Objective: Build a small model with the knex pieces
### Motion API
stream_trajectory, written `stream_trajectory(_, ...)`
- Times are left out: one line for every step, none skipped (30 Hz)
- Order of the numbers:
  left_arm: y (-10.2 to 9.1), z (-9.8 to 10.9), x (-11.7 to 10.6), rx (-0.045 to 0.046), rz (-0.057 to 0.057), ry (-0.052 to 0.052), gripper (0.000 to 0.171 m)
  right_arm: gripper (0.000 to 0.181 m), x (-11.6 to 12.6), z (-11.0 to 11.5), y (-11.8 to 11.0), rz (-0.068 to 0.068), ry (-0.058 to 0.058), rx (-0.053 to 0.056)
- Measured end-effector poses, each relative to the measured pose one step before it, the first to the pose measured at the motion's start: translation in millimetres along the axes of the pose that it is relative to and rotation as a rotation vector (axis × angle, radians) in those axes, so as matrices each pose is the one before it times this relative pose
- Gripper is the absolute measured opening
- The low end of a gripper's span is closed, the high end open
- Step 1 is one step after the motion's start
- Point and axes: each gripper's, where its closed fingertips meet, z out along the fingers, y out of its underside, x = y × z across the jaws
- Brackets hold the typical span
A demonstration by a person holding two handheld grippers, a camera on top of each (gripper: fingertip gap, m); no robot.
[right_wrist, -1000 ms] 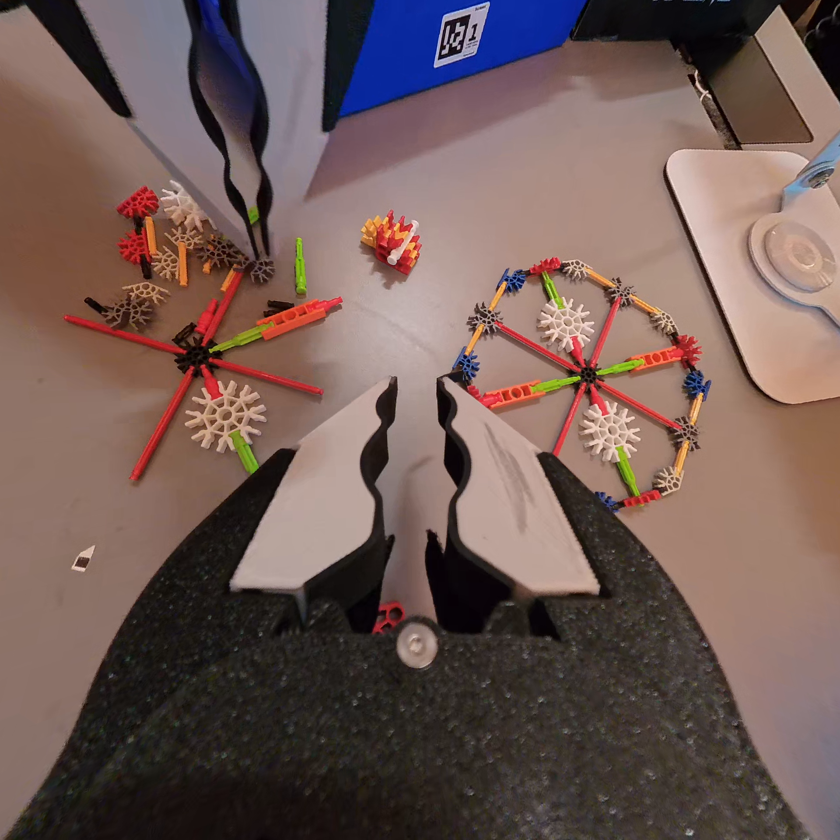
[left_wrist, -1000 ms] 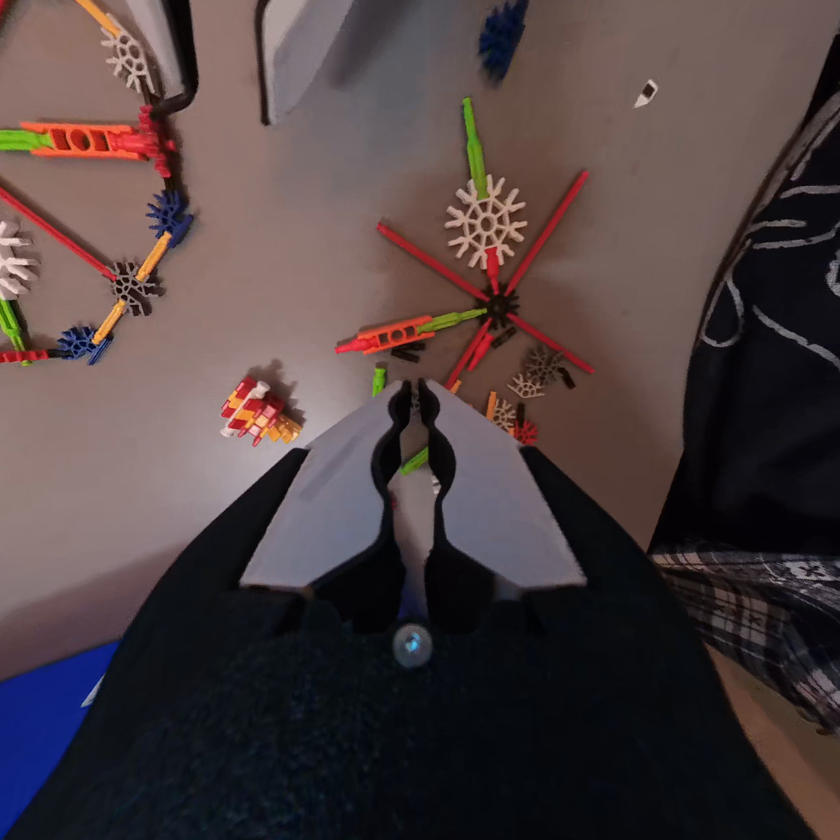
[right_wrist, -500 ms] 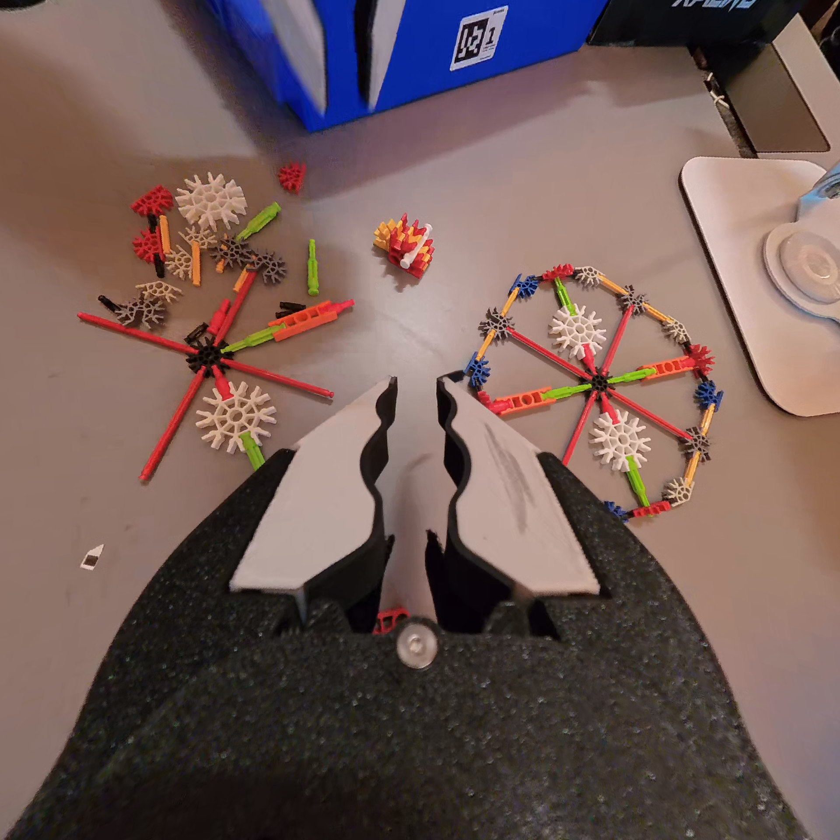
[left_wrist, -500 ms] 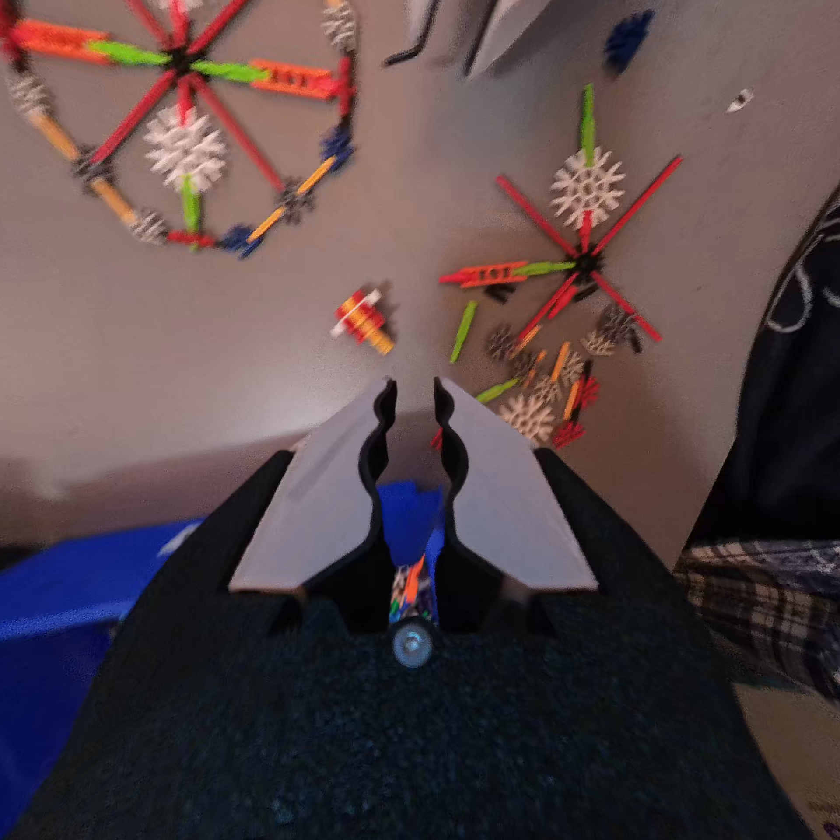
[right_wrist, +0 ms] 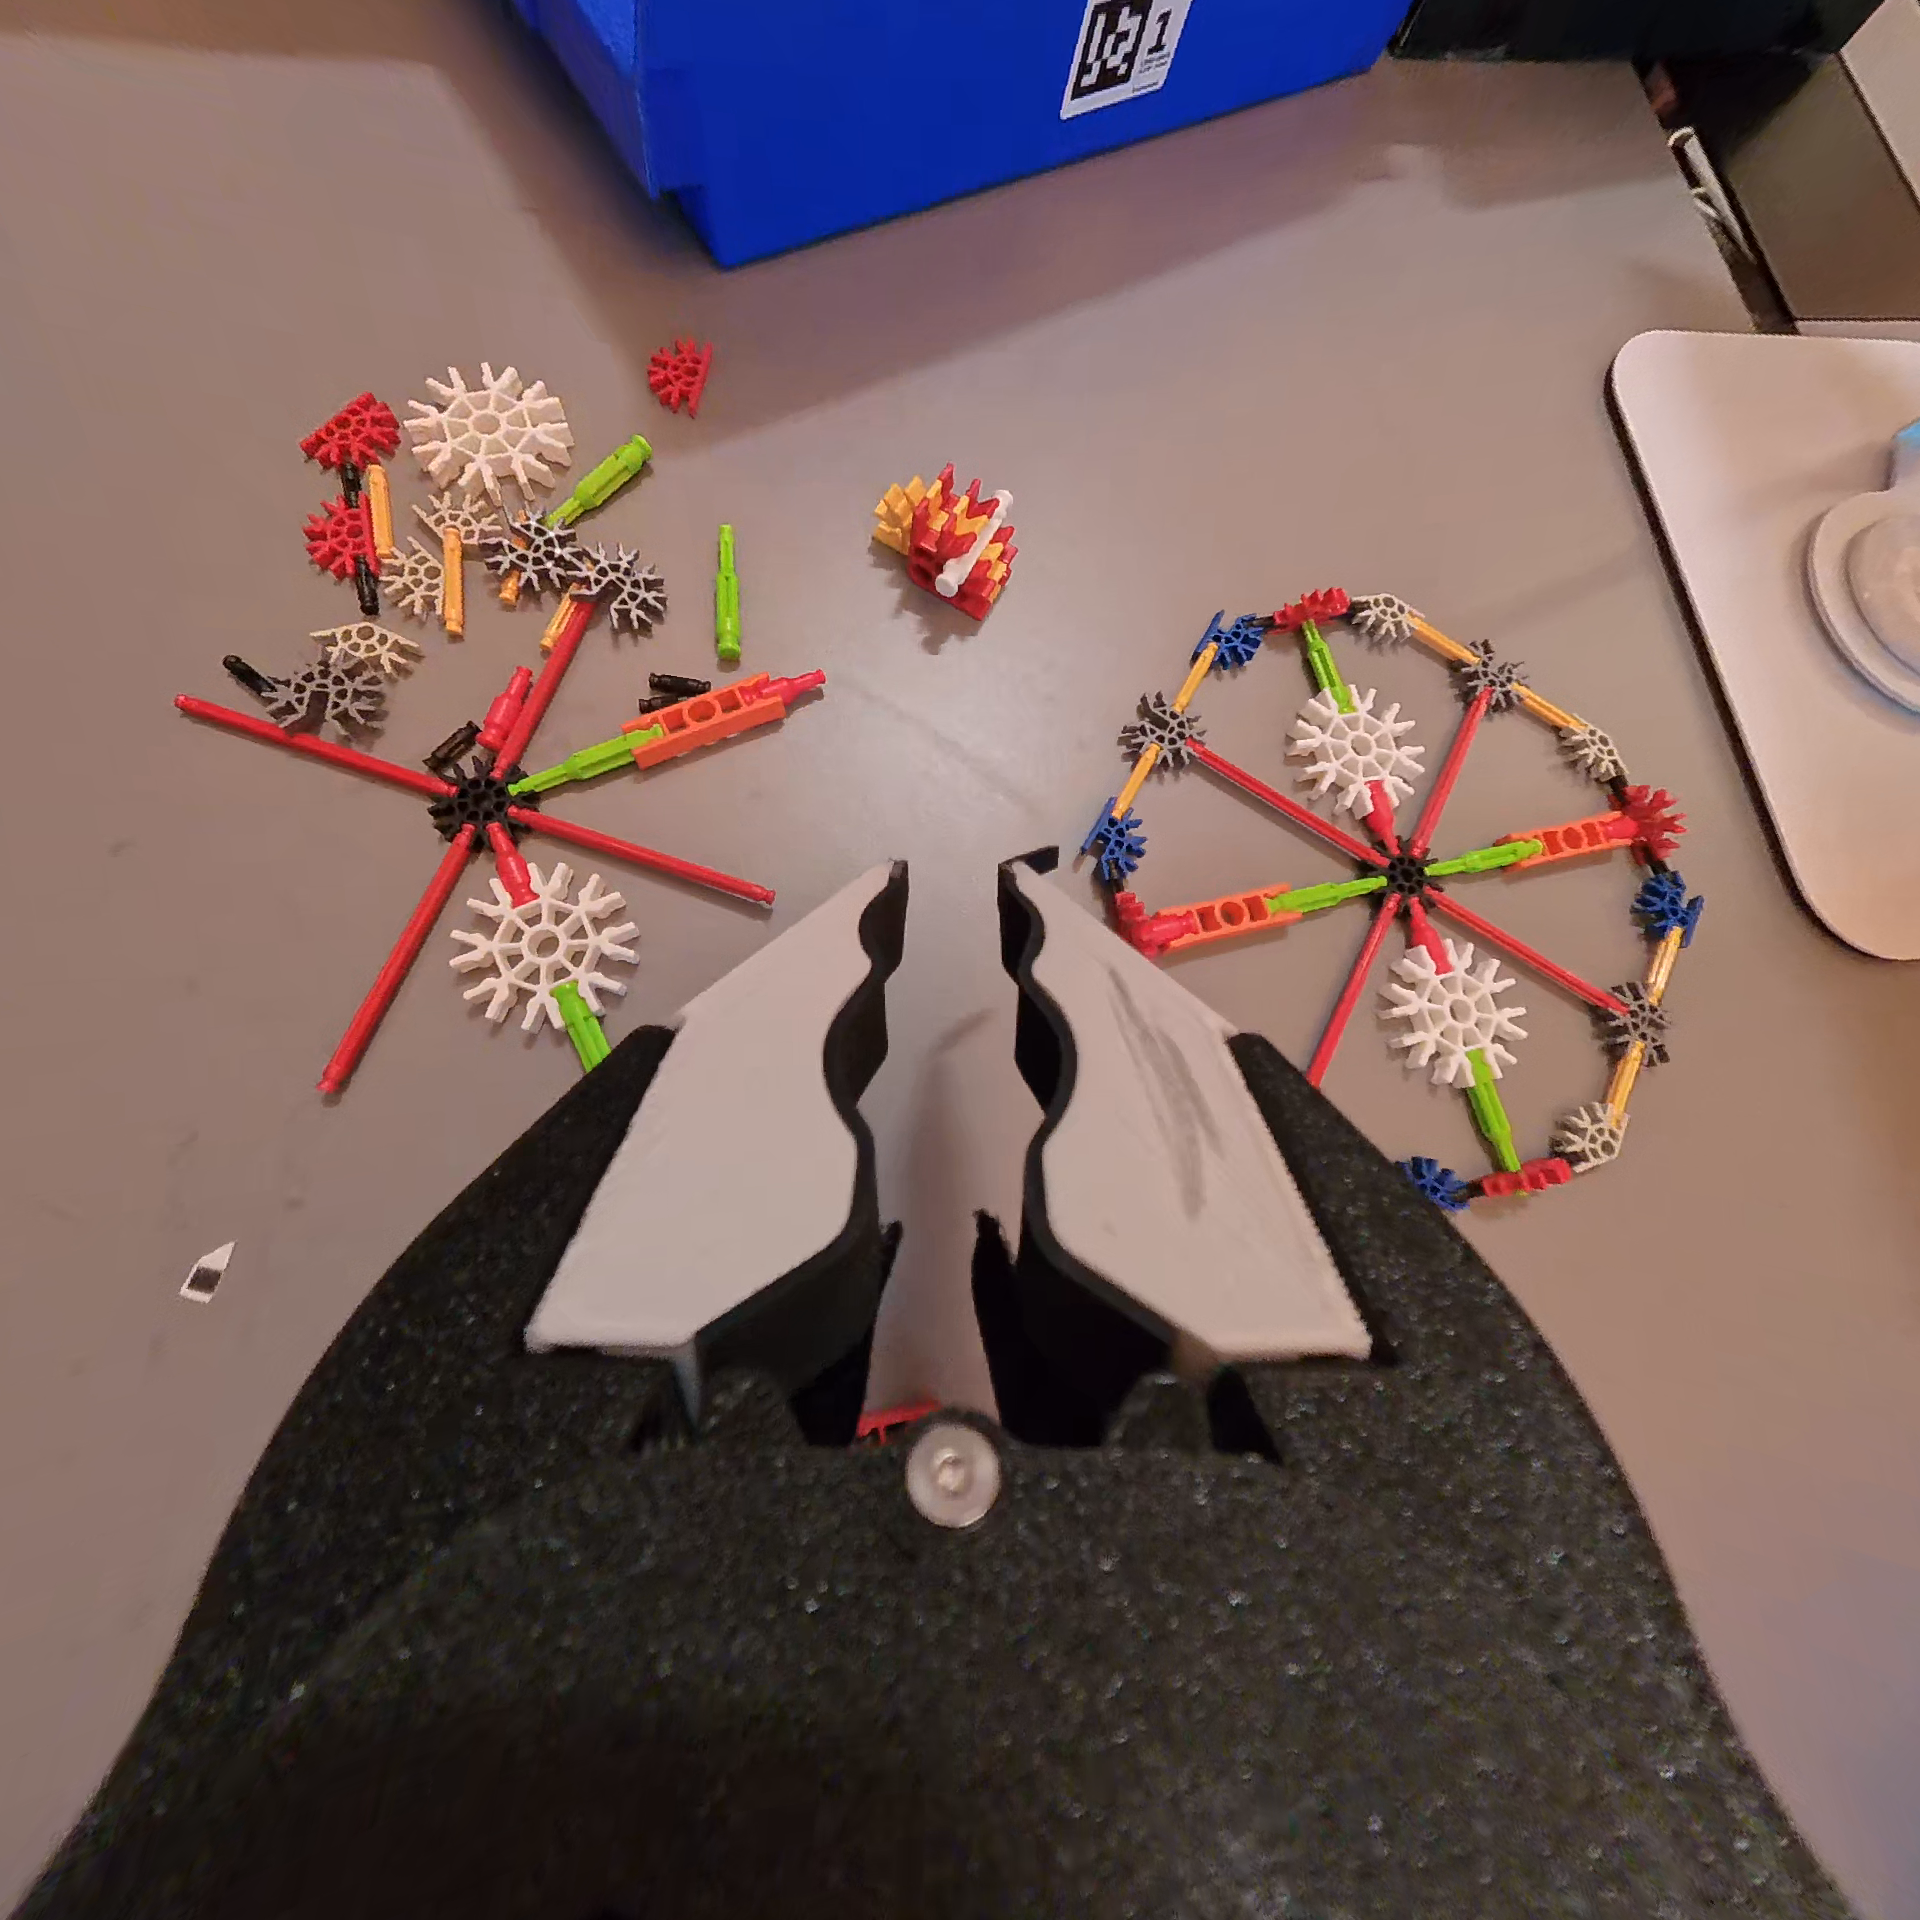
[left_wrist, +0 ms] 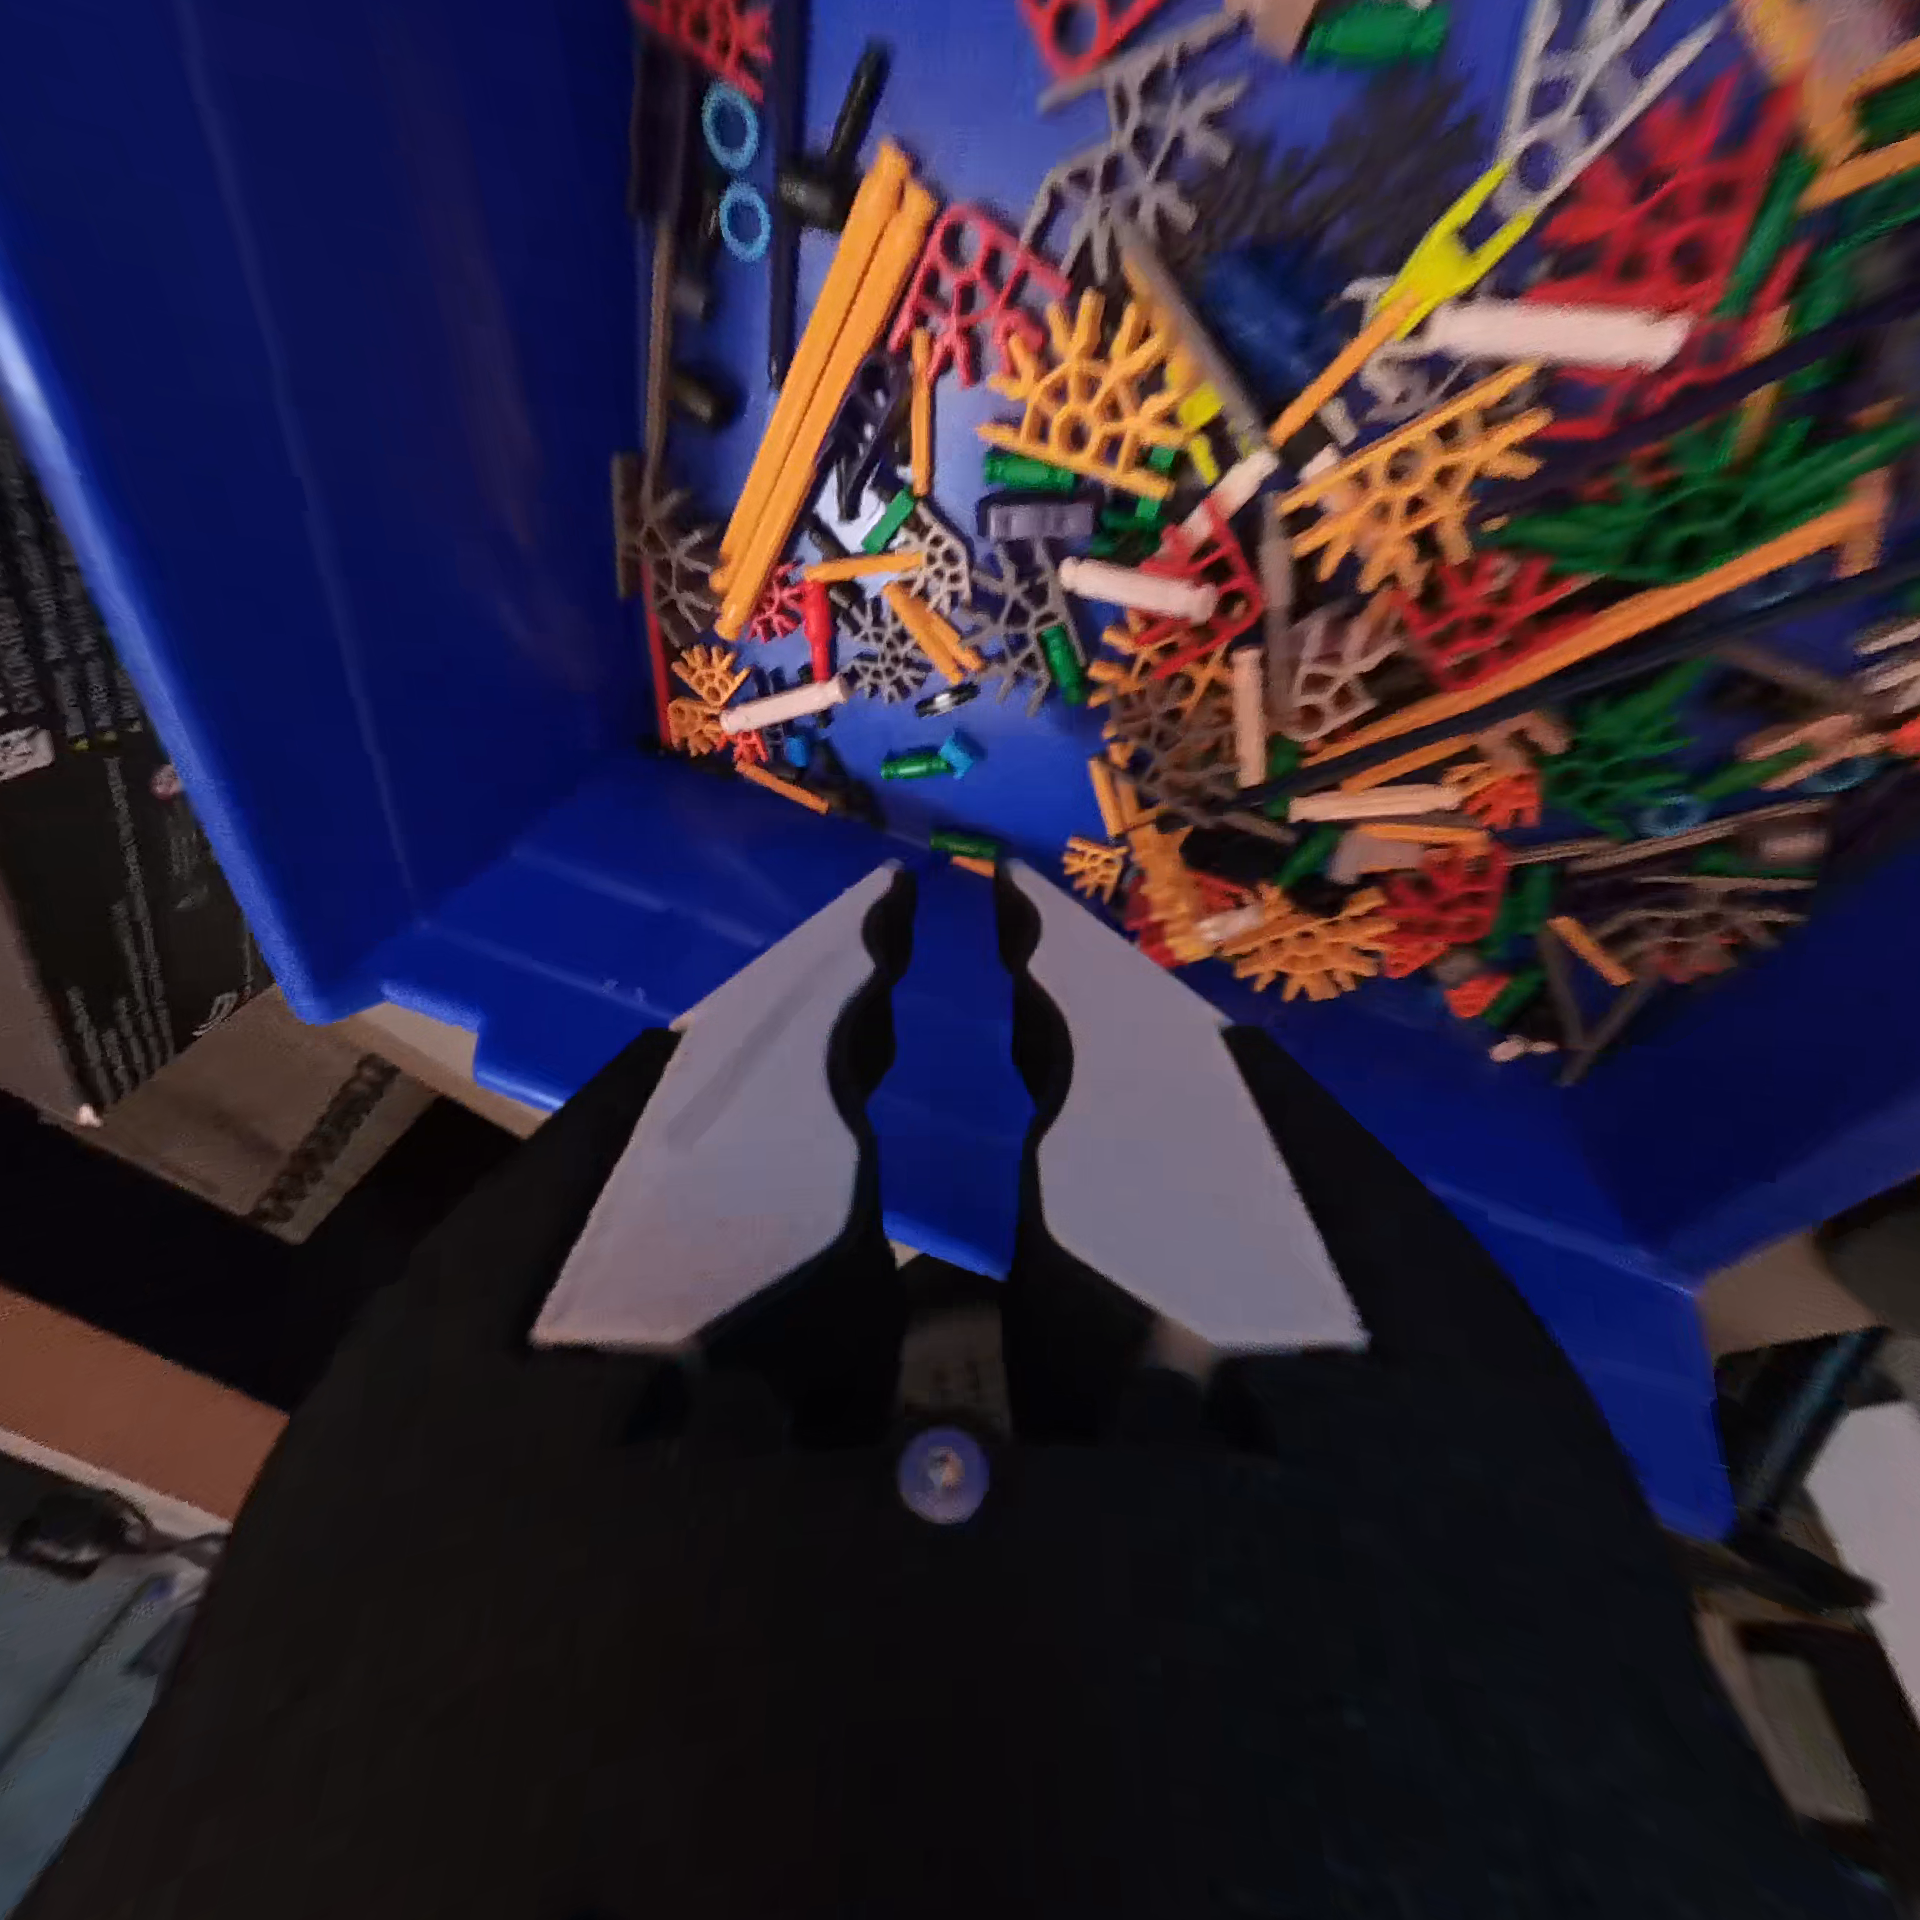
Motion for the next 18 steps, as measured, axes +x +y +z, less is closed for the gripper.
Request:
stream_trajectory(3.22, 5.72, -1.06, -0.02908, 0.0261, -0.0021, 0.015, 0.017, 0.19, 0.39, 0.5, 0.0015, -0.0009, -0.0011)
stream_trajectory(2.33, 5.31, -1.89, -0.02502, 0.015, -0.0028, 0.015, 0.017, 0.11, 0.31, 0.54, 0.0013, -0.0009, -0.001)
stream_trajectory(1.57, 5.12, -3.77, -0.02147, 0.0092, -0.0096, 0.016, 0.017, -0.01, 0.3, 0.24, 0.0005, -0.0009, -0.001)
stream_trajectory(-0.44, 4.27, -3.35, -0.01022, 0.0109, -0.009, 0.015, 0.017, -0.15, 0.19, 0.11, -0.0002, -0.0009, -0.0002)
stream_trajectory(-2.09, 2.93, -1.89, -0.00313, 0.0102, -0.0019, 0.016, 0.017, -0.21, 0.2, -0.07, -0.0004, -0.0009, 0.0)
stream_trajectory(-1.13, 2.6, -2.01, -0.00986, 0.0114, -0.0038, 0.017, 0.017, -0.33, 0.22, 0.06, -0.0008, -0.0011, -0.0005)
stream_trajectory(0.9, 2.91, -2.63, -0.02235, 0.015, -0.0092, 0.018, 0.017, -0.2, 0.14, 0.04, -0.0009, -0.001, -0.0008)
stream_trajectory(0.85, 3.04, -2.33, -0.02299, 0.012, -0.008, 0.018, 0.017, -0.12, 0.07, 0.23, -0.0003, -0.0001, -0.0007)
stream_trajectory(-0.45, 2.81, -1.71, -0.01718, 0.0069, -0.0049, 0.018, 0.017, 0.08, -0.04, -0.11, 0.0003, -0.0001, 0.0003)
stream_trajectory(-0.14, 3.09, -1.2, -0.02027, 0.0065, -0.0037, 0.02, 0.017, 0.03, -0.09, 0.05, 0.0004, -0.0003, 0.0007)
stream_trajectory(0.87, 3.46, -1.27, -0.02599, 0.0065, -0.005, 0.02, 0.017, 0.09, -0.05, 0.05, 0.0003, 0.0001, 0.0002)
stream_trajectory(-0.11, 3.28, -0.78, -0.02007, 0.0053, -0.0015, 0.021, 0.017, 0.07, 0.01, 0.01, 0.0003, -0.0001, 0.0)
stream_trajectory(-0.72, 3.43, -0.23, -0.01466, 0.0012, 0.0045, 0.022, 0.017, -0.1, 0.01, -0.03, 0.0001, -0.0007, 0.0002)
stream_trajectory(-0.43, 3.34, -0.83, -0.015, -0.0051, 0.0045, 0.025, 0.017, -0.09, 0.06, 0.09, -0.0001, -0.0006, -0.0001)
stream_trajectory(0.22, 3.23, -1.4, -0.01823, -0.0106, 0.0041, 0.03, 0.017, -0.27, 0.11, -0.13, -0.0004, -0.0007, -0.0002)
stream_trajectory(0.02, 2.88, -0.66, -0.01745, -0.0083, 0.0077, 0.031, 0.017, -0.19, 0.14, -0.03, -0.0005, -0.0008, 0.0001)
stream_trajectory(-0.2, 1.85, 1.04, -0.01488, -0.0001, 0.0159, 0.026, 0.017, -0.1, 0.12, 0.04, -0.0001, -0.0007, -0.0002)
stream_trajectory(0.12, 0.48, -0.24, -0.01314, 0.0033, 0.0081, 0.025, 0.017, -0.07, 0.1, 0.22, 0.0001, -0.0002, -0.0005)
